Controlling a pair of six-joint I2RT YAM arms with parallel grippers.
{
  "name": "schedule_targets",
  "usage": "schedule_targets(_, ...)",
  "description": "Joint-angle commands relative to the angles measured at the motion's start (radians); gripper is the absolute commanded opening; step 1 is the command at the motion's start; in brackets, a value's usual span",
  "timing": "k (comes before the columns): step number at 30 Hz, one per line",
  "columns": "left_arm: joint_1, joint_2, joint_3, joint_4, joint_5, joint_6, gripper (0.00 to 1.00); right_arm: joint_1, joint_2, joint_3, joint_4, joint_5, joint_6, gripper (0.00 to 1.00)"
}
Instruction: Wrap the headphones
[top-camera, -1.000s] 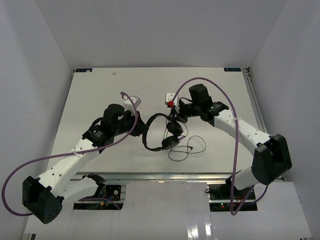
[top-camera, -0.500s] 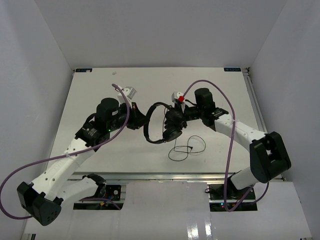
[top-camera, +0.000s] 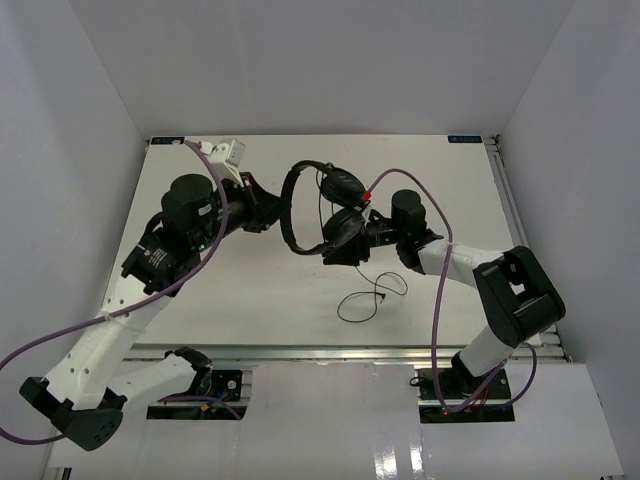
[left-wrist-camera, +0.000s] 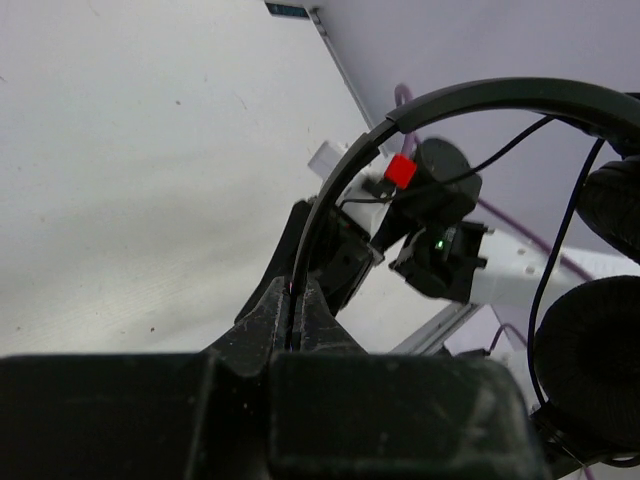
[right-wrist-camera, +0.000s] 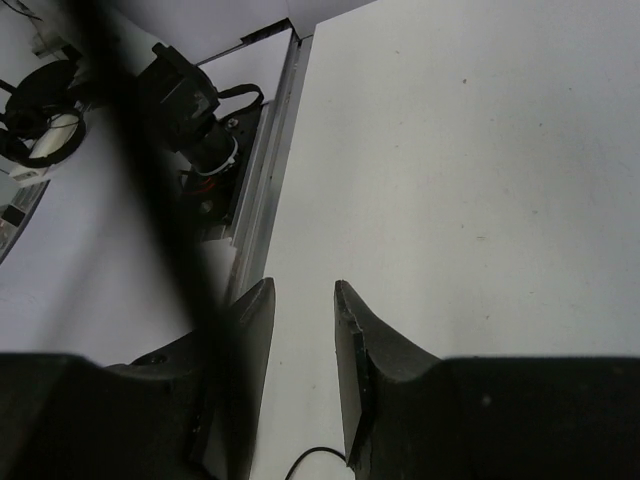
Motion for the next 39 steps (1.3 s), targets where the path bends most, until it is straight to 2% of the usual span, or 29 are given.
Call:
schedule_targets(1, -0.004, -0.006, 0.123, -0.024, -0.144, -0.057, 0.00, 0.009, 0.002, -0.044, 0.234, -0.037, 0.146, 0.37)
schedule_targets(6, -0.004, 0.003, 0.184, -0.045, -0.303, -0.092, 0.00, 0.022, -0.015, -0.085, 0.233, -0.035, 0.122, 0.33)
schedule_targets(14, -0.004, 0.022, 0.226, -0.078, -0.501, -0.132, 0.00, 0.040, -0.063, -0.112, 0.154, -0.033, 0.053, 0.15)
schedule_targets(18, -0.004, 0.041, 0.237, -0.087, -0.607, -0.078, 0.00, 0.042, -0.116, -0.111, 0.004, -0.014, -0.066, 0.09)
schedule_targets(20, -0.003, 0.056, 0.230, -0.090, -0.671, -0.032, 0.00, 0.047, -0.179, -0.089, -0.224, 0.018, -0.187, 0.08)
schedule_targets(22, 0.009, 0.072, 0.208, -0.092, -0.723, -0.003, 0.00, 0.062, -0.237, -0.045, -0.382, 0.084, -0.367, 0.08)
schedule_targets(23, 0.024, 0.081, 0.187, -0.088, -0.743, 0.015, 0.00, 0.078, -0.264, -0.017, -0.546, 0.158, -0.501, 0.08)
schedule_targets(25, 0.042, 0.099, 0.165, -0.079, -0.754, 0.033, 0.00, 0.120, -0.316, 0.028, -0.676, 0.237, -0.609, 0.08)
schedule_targets(27, 0.086, 0.129, 0.120, -0.058, -0.754, 0.061, 0.00, 0.189, -0.376, 0.077, -0.846, 0.398, -0.756, 0.08)
schedule_targets(31, 0.152, 0.171, 0.026, -0.009, -0.714, 0.124, 0.00, 0.315, -0.433, 0.212, -1.007, 0.632, -0.914, 0.08)
schedule_targets(36, 0.186, 0.184, -0.134, 0.041, -0.635, 0.173, 0.00, 0.330, -0.393, 0.371, -1.092, 0.817, -1.030, 0.08)
schedule_targets(39, 0.186, 0.196, -0.210, 0.052, -0.597, 0.183, 0.00, 0.343, -0.357, 0.443, -1.114, 0.865, -1.059, 0.08)
